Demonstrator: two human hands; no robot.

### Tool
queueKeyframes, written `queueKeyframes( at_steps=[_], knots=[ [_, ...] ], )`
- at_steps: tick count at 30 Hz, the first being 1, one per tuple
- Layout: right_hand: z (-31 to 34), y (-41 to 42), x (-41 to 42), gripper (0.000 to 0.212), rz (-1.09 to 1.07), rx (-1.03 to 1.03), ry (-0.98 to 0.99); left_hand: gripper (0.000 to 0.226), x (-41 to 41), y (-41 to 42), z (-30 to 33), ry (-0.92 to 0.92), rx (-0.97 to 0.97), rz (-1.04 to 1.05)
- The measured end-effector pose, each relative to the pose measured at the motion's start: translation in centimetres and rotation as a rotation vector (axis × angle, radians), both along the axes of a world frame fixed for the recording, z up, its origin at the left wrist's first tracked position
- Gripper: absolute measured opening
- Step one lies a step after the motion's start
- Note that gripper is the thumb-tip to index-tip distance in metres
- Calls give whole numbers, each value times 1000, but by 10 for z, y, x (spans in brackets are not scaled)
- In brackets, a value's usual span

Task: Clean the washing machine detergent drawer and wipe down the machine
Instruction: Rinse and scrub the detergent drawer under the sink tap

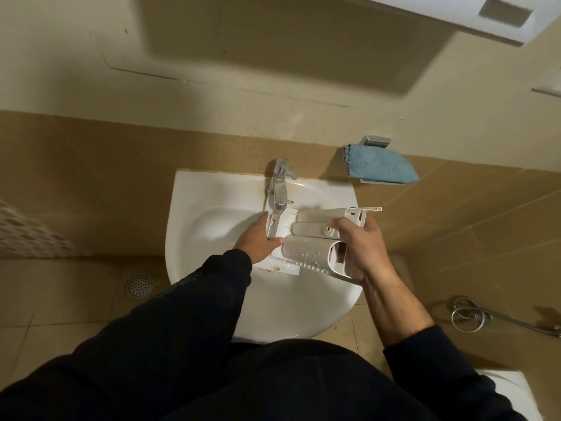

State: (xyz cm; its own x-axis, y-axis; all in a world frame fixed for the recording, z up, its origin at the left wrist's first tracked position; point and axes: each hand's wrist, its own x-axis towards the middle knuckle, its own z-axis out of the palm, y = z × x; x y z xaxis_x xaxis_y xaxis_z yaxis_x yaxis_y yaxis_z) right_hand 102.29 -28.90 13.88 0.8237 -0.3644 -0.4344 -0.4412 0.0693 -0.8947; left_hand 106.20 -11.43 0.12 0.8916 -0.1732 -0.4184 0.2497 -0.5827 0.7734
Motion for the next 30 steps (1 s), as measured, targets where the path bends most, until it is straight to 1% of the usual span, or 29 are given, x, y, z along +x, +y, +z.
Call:
queueKeyframes(
  at_steps=[1,2,3,4,6,7,8,9,10,11,12,13,14,15,17,19,21,22,24,27,29,30],
  knots=[
    [0,-2,0,25,17,-16,18,83,1,1,-1,5,-14,9],
    [0,-4,0,32,40,-52,40,82,3,2,-2,3,-21,18],
    [1,-6,0,43,73,-113,46,81,5,2,-2,-2,-24,26],
    [3,-7,0,58,114,-235,46,79,7,1,-2,-5,-32,29],
    [7,-12,-3,104,152,-677,44,78,9,0,-1,-8,-46,24],
    [15,-12,-5,121,151,-912,21,77,10,0,-2,-14,-48,17],
    [22,-10,-8,126,145,-1106,-51,77,11,0,-2,-24,-44,3],
    [32,-4,-10,121,179,-1261,-154,77,12,1,-3,-36,-33,-12],
    [38,0,-7,112,272,-1361,-234,76,13,1,-4,-52,-12,-30],
    [42,6,-2,100,423,-1408,-248,74,15,1,-4,-69,16,-49],
    [40,13,6,90,612,-1424,-180,71,18,1,-3,-81,45,-69],
    [34,23,14,85,795,-1441,-62,67,20,1,-3,-90,68,-83],
    [24,32,22,87,944,-1456,75,64,23,1,-2,-98,86,-91],
    [11,41,27,94,1057,-1466,213,62,26,1,-1,-108,95,-99],
    [-17,56,32,117,1178,-1477,460,64,29,3,2,-132,117,-116],
    [-40,61,35,135,1205,-1473,606,66,32,5,0,-146,135,-127],
    [-52,64,34,139,1196,-1459,681,67,30,6,-3,-127,160,-152],
    [-56,66,32,134,1204,-1454,687,68,27,8,-6,-110,182,-171],
    [-63,66,23,119,1222,-1439,676,64,16,5,-12,-107,251,-199],
    [-72,61,17,107,1187,-1448,665,52,-3,-8,-13,-203,349,-181],
    [-69,59,19,104,1159,-1467,671,52,-9,-18,-13,-301,324,-220],
    [-66,59,21,104,1137,-1463,673,54,-9,-20,-13,-331,279,-235]
  ],
)
